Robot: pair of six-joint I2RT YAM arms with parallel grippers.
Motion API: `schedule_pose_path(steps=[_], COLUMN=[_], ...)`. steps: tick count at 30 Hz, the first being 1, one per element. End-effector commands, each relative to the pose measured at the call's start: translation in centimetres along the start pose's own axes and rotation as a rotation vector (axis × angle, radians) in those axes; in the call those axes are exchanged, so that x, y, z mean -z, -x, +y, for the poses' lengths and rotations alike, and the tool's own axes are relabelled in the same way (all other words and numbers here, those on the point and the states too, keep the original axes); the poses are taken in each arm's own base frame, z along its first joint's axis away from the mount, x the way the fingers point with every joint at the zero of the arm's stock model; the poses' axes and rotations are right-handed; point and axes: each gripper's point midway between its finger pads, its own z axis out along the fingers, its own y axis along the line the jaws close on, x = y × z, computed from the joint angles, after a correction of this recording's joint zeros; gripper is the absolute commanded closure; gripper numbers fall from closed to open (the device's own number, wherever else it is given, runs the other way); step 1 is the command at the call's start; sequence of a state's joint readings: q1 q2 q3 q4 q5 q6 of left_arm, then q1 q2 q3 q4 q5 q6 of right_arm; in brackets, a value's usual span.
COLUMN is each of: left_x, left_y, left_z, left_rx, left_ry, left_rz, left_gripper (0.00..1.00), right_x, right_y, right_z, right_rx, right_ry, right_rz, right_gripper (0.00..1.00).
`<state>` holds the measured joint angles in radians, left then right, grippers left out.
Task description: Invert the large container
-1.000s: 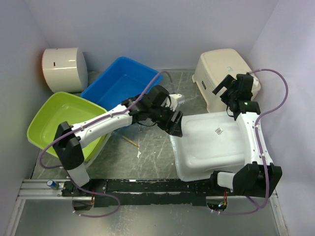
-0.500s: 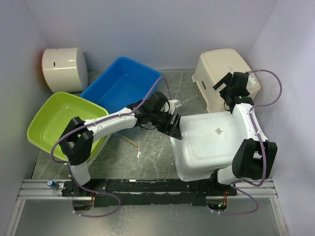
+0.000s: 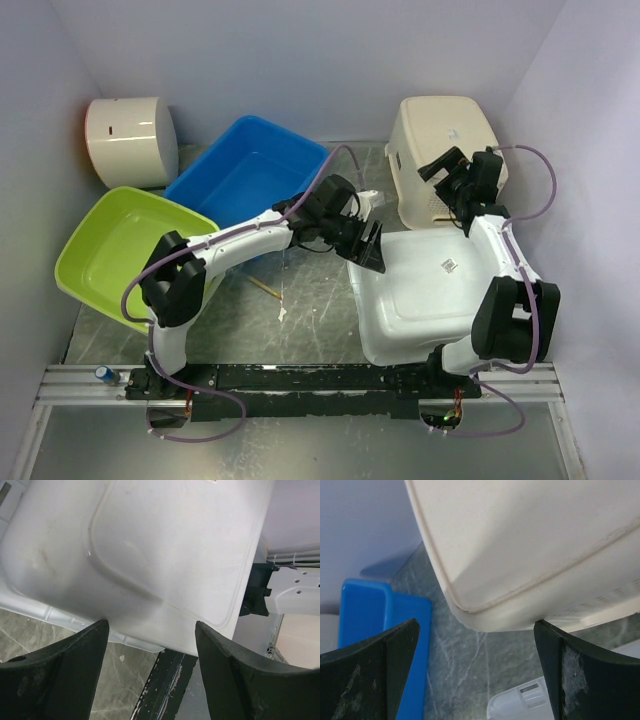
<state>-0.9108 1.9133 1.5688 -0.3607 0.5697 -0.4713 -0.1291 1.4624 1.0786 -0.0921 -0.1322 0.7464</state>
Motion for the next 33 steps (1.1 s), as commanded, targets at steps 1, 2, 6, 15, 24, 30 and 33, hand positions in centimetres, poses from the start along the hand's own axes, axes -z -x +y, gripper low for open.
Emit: schedule_pose_path(steps=[1,2,6,15,24,30,33], left_x=[0.6,0.4,-0.6,-1.1,6.3,10.7,12.0], left_y=[1.6,1.5,1.3,1.8,4.9,5.5,5.4], left_z=[-1.7,-1.6,-1.6,-3.1,-4.0,-3.5,-3.3], left_rx=[-0.059,-0.056,-0.053,-0.056,-0.108,-0.090,-0.076], left_ry=[-0.030,-0.036,-0.049,-0.042,0.188,0.280,0.295], left_rz=[-0.037,-0.030,-0.006,0.007,-0.132,-0.234,-0.276], left_gripper=[0.20,0.20,0.20,0.20,0.18,0.17,0.17], right_x=[1.9,2.7,5.9,9.8,2.4,-3.1,-5.4], right_y=[3.2,3.3,3.7,3.2,0.9,1.0,-0.3], right_z=[4.1,3.9,2.4,5.6,10.6,9.7,10.4], right_rx=[0.046,0.049,0.092,0.302,0.369,0.308,0.325], right_ry=[0.122,0.110,0.027,0.196,0.081,-0.131,-0.081], right_rz=[-0.069,-0.082,-0.129,-0.122,-0.018,-0.100,-0.064], right_gripper=[0.00,0.00,0.00,0.00,0.00,0.00,0.00])
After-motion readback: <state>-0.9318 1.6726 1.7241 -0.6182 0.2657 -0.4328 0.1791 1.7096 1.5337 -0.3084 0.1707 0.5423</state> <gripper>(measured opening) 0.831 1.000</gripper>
